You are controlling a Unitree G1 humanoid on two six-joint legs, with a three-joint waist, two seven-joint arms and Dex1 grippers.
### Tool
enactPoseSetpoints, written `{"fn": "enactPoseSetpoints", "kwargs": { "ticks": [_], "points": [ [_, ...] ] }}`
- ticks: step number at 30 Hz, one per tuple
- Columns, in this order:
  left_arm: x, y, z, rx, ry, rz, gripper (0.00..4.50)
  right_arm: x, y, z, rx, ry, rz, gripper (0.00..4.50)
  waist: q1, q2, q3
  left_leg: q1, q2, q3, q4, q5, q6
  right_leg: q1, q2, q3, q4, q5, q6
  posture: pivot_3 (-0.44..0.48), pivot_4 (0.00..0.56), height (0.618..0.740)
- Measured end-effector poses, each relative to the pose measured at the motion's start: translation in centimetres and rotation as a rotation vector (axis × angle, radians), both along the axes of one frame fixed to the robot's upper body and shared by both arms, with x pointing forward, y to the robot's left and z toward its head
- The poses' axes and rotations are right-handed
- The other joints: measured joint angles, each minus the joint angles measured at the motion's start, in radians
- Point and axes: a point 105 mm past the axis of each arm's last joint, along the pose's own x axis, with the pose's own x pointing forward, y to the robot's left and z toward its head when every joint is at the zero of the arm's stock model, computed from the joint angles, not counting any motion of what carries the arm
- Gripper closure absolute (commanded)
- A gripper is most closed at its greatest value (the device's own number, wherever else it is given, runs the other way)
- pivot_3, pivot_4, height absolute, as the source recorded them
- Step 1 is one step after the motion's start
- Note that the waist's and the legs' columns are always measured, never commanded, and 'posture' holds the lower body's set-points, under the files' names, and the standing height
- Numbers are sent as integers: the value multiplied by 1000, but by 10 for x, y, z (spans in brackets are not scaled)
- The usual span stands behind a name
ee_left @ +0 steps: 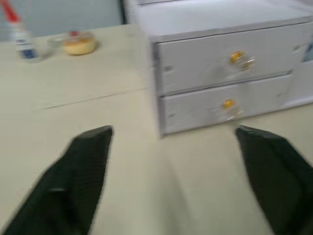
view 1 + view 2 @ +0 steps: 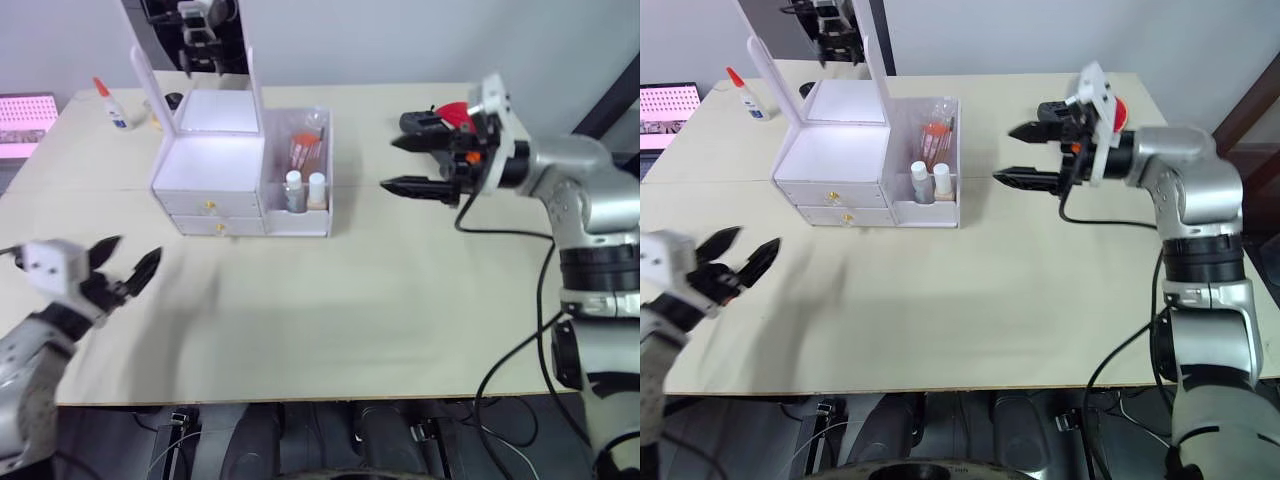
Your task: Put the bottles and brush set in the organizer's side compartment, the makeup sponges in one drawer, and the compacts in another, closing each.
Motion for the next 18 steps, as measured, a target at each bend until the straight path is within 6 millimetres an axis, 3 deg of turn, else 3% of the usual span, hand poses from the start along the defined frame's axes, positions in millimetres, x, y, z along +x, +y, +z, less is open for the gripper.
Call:
{"fn": "enactPoseSetpoints", "kwargs": {
  "ticks": [4,10,14,18],
  "points": [
    [-45,59,-6,68,32,199,34,14,-58,-24,41,-75,-248,0,-3,1,0,0,0,1,-1,0,0,-1,0,0,0,0,0,0,150,740],
    [-88,107,-11,67,36,384,34,16,-106,-62,13,-94,-468,0,-3,0,0,0,0,1,0,0,0,-1,-1,0,-1,0,0,0,150,740],
    [-89,102,-8,74,36,365,34,19,-117,-72,16,-102,-552,0,-4,1,0,0,1,3,0,0,0,-1,-1,1,0,0,0,0,150,740],
    [-63,72,8,93,-29,272,34,27,-87,-57,29,-99,-434,0,-5,1,0,1,3,4,0,0,0,-1,0,1,0,0,0,0,150,740]
  ]
}}
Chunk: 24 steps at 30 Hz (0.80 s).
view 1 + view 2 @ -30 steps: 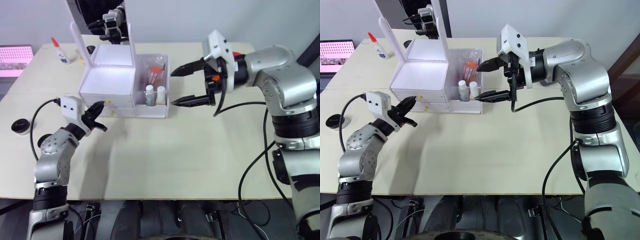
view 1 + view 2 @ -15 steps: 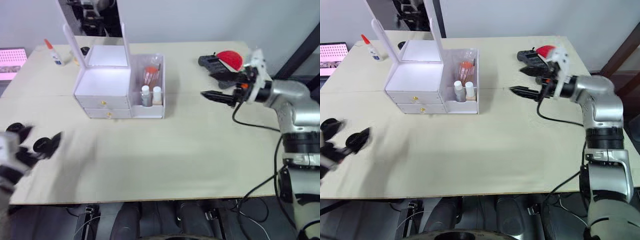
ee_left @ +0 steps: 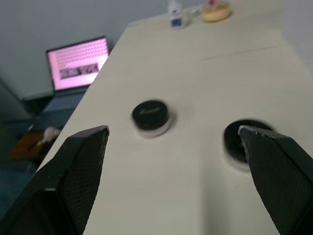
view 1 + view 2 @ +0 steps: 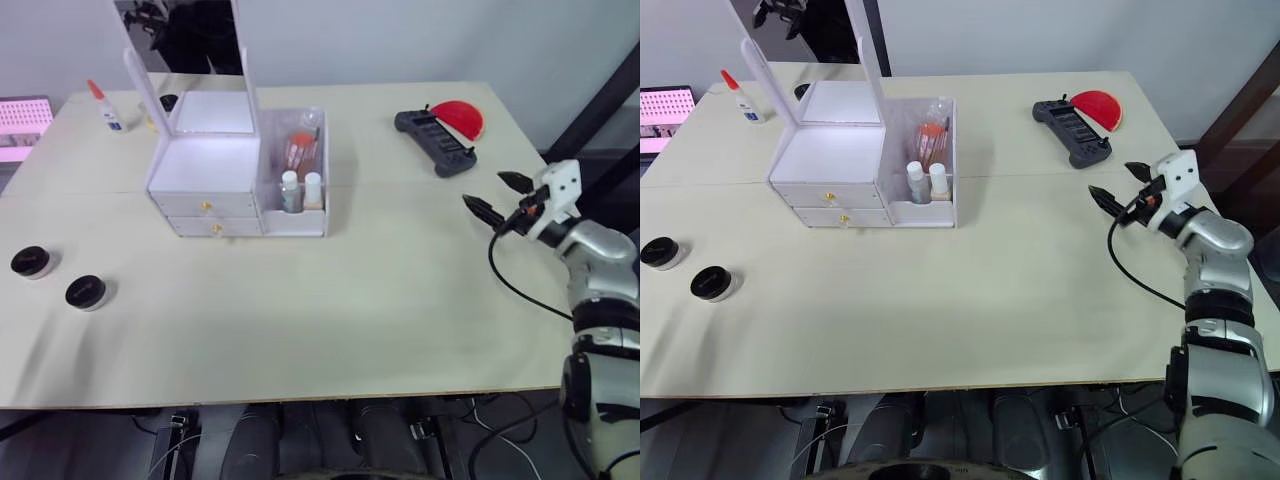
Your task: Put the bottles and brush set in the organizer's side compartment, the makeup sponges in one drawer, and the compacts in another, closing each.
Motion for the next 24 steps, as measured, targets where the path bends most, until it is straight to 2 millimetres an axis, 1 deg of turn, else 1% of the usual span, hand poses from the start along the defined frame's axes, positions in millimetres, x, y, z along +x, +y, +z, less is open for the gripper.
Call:
{"fn": "enactPoseSetpoints", "kwargs": {
  "ticks": [2,3,5,8,11,13,15,17,19,21,24],
  "points": [
    [18,-31,4,-18,-46,-71,34,-2,33,9,-50,27,160,0,0,1,0,0,0,1,-1,0,0,0,0,0,0,1,-1,0,150,740],
    [26,-47,2,-32,-54,-106,34,-5,49,14,-65,37,235,0,0,1,0,0,0,1,-1,0,0,0,0,0,0,1,-1,0,150,740],
    [43,-85,-6,-82,-65,-185,34,-16,85,25,-106,65,409,0,3,1,0,0,0,0,-1,0,0,0,1,0,1,1,0,0,150,740],
    [60,-118,-15,-121,-62,-226,34,-35,118,35,-179,100,583,0,8,1,0,0,0,0,0,0,0,0,1,0,1,1,0,0,150,740],
    [77,-135,-23,-134,-64,-214,34,-47,138,40,-234,149,680,0,11,1,0,0,0,0,2,0,0,1,1,-1,1,1,-1,0,150,740],
    [94,-149,-33,-167,-61,-204,34,-55,154,48,-281,167,746,0,11,2,0,0,0,0,2,0,0,1,1,-1,1,2,0,0,150,740],
    [110,-170,-48,-224,-38,-230,34,-64,169,57,-341,156,803,0,11,1,0,0,0,0,2,0,0,1,1,-1,1,2,0,0,150,740],
    [122,-187,-57,-268,-18,-265,34,-70,179,64,-364,143,833,0,12,1,-1,0,0,0,1,0,0,1,1,-1,0,1,1,0,150,740],
    [136,-190,-59,-287,-17,-251,34,-72,185,70,-362,133,847,0,13,1,-1,0,0,-1,1,0,0,1,2,-1,1,1,1,0,150,740],
    [151,-191,-57,-300,-33,-236,34,-73,189,75,-363,119,848,0,15,1,-1,0,0,-1,1,0,0,1,2,-2,1,2,1,0,150,740],
    [164,-195,-57,-309,-44,-232,34,-74,194,81,-368,91,842,0,14,1,-1,0,0,-1,2,0,0,1,2,-1,1,2,2,0,150,740]
  ]
}}
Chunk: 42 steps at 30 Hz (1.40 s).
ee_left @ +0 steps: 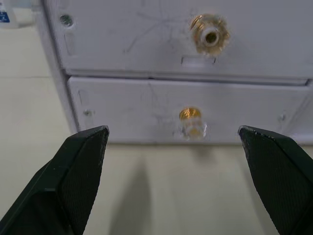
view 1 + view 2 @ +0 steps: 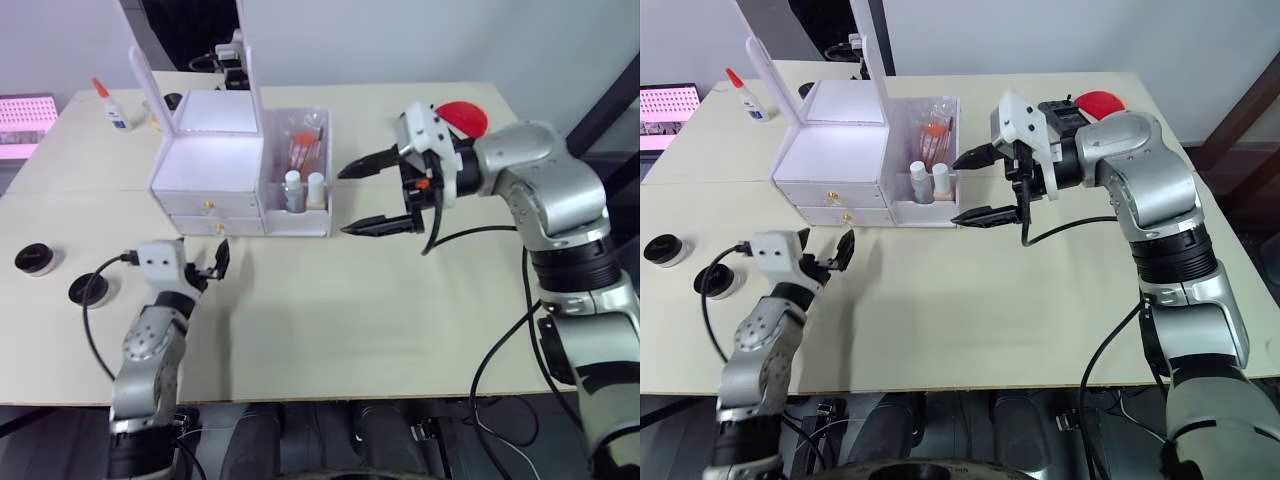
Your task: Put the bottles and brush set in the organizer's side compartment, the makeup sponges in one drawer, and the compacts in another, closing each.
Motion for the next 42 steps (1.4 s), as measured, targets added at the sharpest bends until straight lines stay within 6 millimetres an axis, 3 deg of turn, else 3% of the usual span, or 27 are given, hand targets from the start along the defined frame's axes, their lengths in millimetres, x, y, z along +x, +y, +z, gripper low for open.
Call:
{"fn": "enactPoseSetpoints", "kwargs": {
  "ticks": [3,6,13,21,27,42],
  "points": [
    [6,0,-5,-10,10,8,34,1,0,3,6,-9,-17,0,0,0,0,0,0,0,-1,0,0,0,0,0,0,1,2,0,150,740],
    [11,-3,-6,-5,8,2,861,2,-1,4,7,-12,-37,0,3,0,0,0,0,0,0,0,0,0,0,0,0,1,3,0,150,740],
    [16,-14,-5,-10,-16,-16,4196,3,-2,7,13,-27,-68,0,17,0,0,0,0,0,0,0,0,0,0,0,0,1,1,0,150,740],
    [17,-17,-6,15,-25,-16,4189,4,-2,8,13,-42,-76,0,19,0,0,0,0,0,0,0,0,0,0,0,0,0,1,0,150,740],
    [5,-15,-8,20,-27,-14,4189,7,-3,6,13,-42,-83,0,14,0,0,0,0,0,-1,0,0,0,0,0,0,0,1,0,150,740],
    [-92,-16,-18,14,46,43,4189,18,13,-2,36,0,-41,0,7,0,0,-1,0,2,-2,0,0,-2,-2,1,-3,0,0,0,150,740]
  ]
}}
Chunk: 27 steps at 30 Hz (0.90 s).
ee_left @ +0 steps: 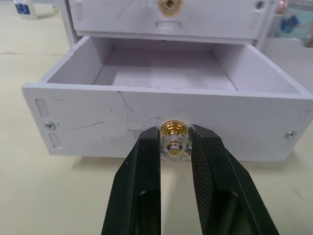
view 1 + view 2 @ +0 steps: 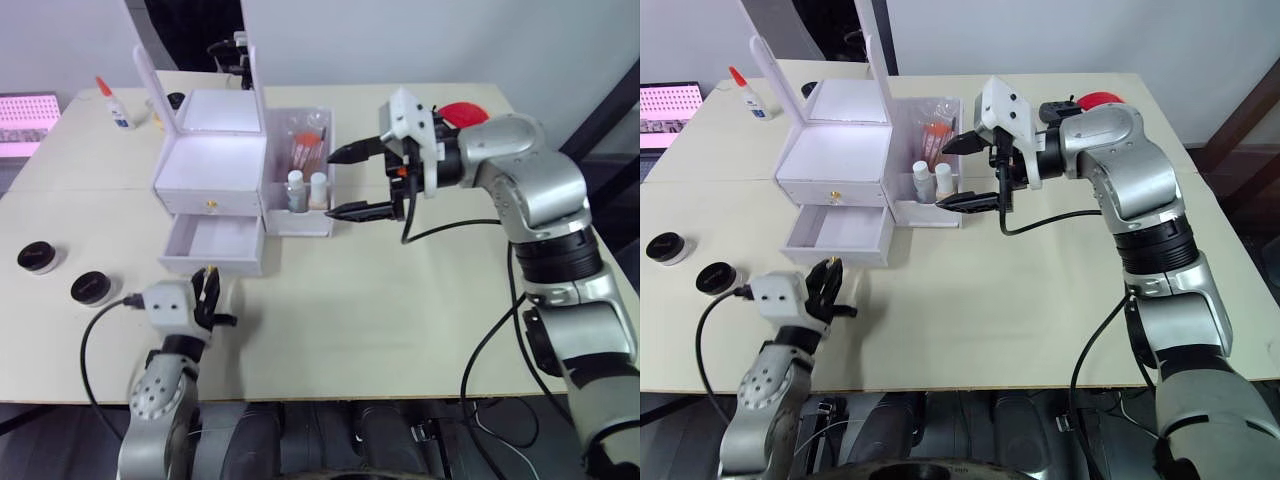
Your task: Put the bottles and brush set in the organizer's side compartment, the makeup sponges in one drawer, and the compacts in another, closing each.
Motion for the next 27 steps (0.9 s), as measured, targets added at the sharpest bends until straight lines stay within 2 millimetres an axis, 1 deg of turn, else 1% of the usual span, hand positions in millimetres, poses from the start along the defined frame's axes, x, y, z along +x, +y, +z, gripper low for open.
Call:
{"fn": "enactPoseSetpoints", "kwargs": {
  "ticks": [1,2,7,9,10,12,14,15,16,17,18,21,23,24,27],
  "points": [
    [-7,1,-1,6,10,5,4189,1,2,-1,6,6,5,0,0,0,0,-1,0,0,-1,0,0,-1,0,0,0,0,0,0,150,740],
    [-10,2,0,9,12,7,4189,1,3,-2,8,11,12,0,1,0,0,-1,0,0,-1,0,0,-2,0,0,0,0,0,0,150,740],
    [-14,3,-2,8,24,17,4189,2,4,-4,5,26,23,0,-8,0,0,-4,0,1,0,-1,1,-2,0,0,-4,0,0,0,150,740],
    [-14,2,-2,-12,22,19,3140,3,3,-5,5,36,21,0,-13,0,0,-5,0,1,0,-1,1,-2,0,0,-5,0,0,0,150,740],
    [-14,2,-2,-22,21,18,2790,3,3,-5,4,37,22,0,-16,0,0,-5,0,1,0,-1,1,-2,0,0,-5,0,0,0,150,740],
    [-14,1,-1,-36,18,8,1672,2,1,-5,-1,39,24,0,-18,0,0,-5,0,1,0,-1,1,-2,0,0,-5,0,0,0,150,740],
    [-16,-1,1,-47,13,-8,651,2,0,-5,-4,41,29,0,-19,0,0,-4,0,1,0,-1,1,-2,0,0,-5,0,0,0,150,740],
    [-19,-1,2,-51,13,-26,107,2,-1,-6,-8,42,30,0,-20,0,0,-5,0,1,0,-1,1,-2,0,0,-5,0,0,0,150,740],
    [-22,0,3,-52,16,-38,34,2,-3,-6,-11,44,29,0,-20,0,0,-5,0,1,0,-1,1,-2,0,0,-5,0,0,0,150,740],
    [-29,3,5,-50,22,-52,34,3,-8,-7,-18,49,22,0,-20,0,0,-5,0,1,0,-2,3,-2,0,0,-6,0,0,0,150,740],
    [-39,8,7,-44,36,-65,34,4,-16,-9,-26,56,5,0,-20,0,0,-5,0,1,0,-3,5,-2,0,0,-7,0,0,0,150,740],
    [-58,24,8,-29,73,-70,34,8,-35,-14,-19,90,-36,0,-20,0,0,-7,0,3,0,-5,9,-3,0,0,-10,-1,1,0,150,740],
    [-71,45,11,15,99,-46,34,12,-51,-17,-4,111,-82,0,-18,0,0,-8,0,3,0,-6,9,-4,0,0,-10,-1,1,0,150,740],
    [-77,59,14,40,102,-11,34,15,-62,-19,6,121,-122,0,-18,0,0,-8,0,3,0,-6,9,-4,-1,0,-10,-1,1,0,150,740],
    [-87,87,20,76,109,39,34,22,-82,-26,35,152,-200,0,-17,0,0,-8,0,4,3,-6,9,-4,-1,0,-10,0,1,0,150,740]
  ]
}}
